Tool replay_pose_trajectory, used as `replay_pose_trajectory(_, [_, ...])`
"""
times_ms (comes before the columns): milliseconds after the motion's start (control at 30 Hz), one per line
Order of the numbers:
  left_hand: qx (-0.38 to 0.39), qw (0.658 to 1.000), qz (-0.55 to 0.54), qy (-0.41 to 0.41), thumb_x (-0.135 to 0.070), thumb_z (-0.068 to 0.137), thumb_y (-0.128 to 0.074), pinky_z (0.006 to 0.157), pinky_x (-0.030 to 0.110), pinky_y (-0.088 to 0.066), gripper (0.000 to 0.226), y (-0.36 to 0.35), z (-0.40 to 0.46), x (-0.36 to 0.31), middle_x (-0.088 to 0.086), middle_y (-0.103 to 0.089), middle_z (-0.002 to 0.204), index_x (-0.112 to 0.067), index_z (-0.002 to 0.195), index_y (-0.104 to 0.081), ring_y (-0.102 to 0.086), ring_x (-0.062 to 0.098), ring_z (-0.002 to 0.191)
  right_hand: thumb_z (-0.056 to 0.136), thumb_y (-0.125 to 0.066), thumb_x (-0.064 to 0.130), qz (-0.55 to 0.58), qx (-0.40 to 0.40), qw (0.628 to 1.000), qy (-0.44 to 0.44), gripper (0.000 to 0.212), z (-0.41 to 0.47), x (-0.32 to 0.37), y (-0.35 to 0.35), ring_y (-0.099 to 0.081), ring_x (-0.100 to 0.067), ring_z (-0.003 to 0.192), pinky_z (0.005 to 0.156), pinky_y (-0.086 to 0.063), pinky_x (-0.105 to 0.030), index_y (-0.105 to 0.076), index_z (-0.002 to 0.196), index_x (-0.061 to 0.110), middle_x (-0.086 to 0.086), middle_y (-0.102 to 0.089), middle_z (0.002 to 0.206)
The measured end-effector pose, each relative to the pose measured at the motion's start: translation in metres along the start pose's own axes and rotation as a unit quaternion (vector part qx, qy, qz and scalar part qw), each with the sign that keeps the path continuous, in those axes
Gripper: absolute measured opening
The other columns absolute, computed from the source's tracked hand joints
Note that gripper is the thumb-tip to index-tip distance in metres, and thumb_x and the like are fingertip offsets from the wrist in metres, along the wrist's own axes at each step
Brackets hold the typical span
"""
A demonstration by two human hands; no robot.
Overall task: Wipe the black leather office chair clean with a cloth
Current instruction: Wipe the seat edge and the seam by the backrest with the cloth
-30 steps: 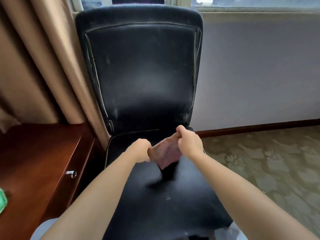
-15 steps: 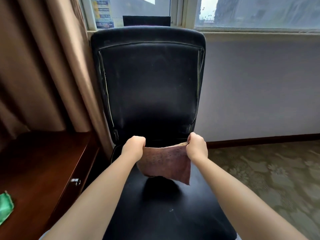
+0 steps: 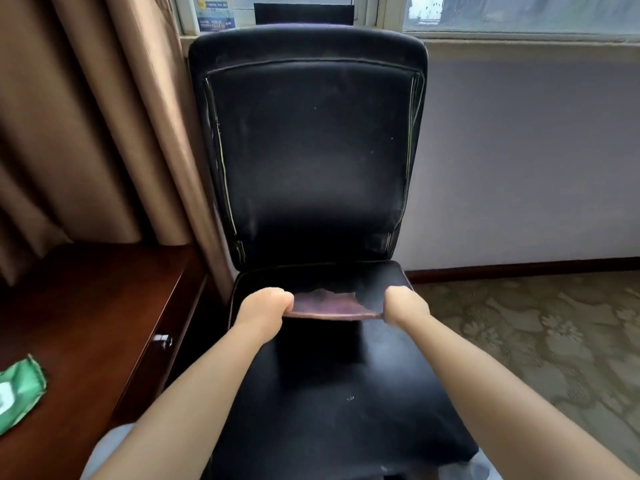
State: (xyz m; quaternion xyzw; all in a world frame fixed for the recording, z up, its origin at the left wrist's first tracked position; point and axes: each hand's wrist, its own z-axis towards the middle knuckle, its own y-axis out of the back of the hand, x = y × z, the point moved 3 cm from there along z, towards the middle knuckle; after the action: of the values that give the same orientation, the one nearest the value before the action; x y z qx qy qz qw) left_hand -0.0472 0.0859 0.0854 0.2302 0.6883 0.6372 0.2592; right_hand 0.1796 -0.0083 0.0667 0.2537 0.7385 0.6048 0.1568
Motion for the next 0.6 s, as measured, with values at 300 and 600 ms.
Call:
replay_pose_trajectory(300, [0.286,0.957,-0.04,0.027,0.001,0.081,-0.068,0.071,0.025,-0.05,0.034,-0.06,-0.023,-0.007,0.002,-0.063,0.104,-0.015,0.11,-0.07,-0.064,0.021,0.086,0.087,-0.06,0.017,-0.088,0.246,0.965,0.008,0.015,-0.004,-0.003,-0.067,-0.052,-0.026,0.084,0.079,-0.044,-0.027,-0.062,0.096,0.005,-0.007,-0.053,0.079])
replay_pose_trajectory(600, [-0.029,0.996,0.003,0.088,-0.004,0.089,-0.051,0.092,0.031,-0.04,0.056,-0.062,0.027,0.005,-0.001,-0.048,0.133,-0.023,0.14,-0.039,-0.044,0.02,0.12,0.091,-0.05,0.019,0.108,0.006,0.994,-0.002,0.041,0.033,0.008,-0.072,-0.05,-0.031,0.114,0.085,-0.045,-0.037,-0.042,0.131,0.018,-0.01,-0.05,0.125])
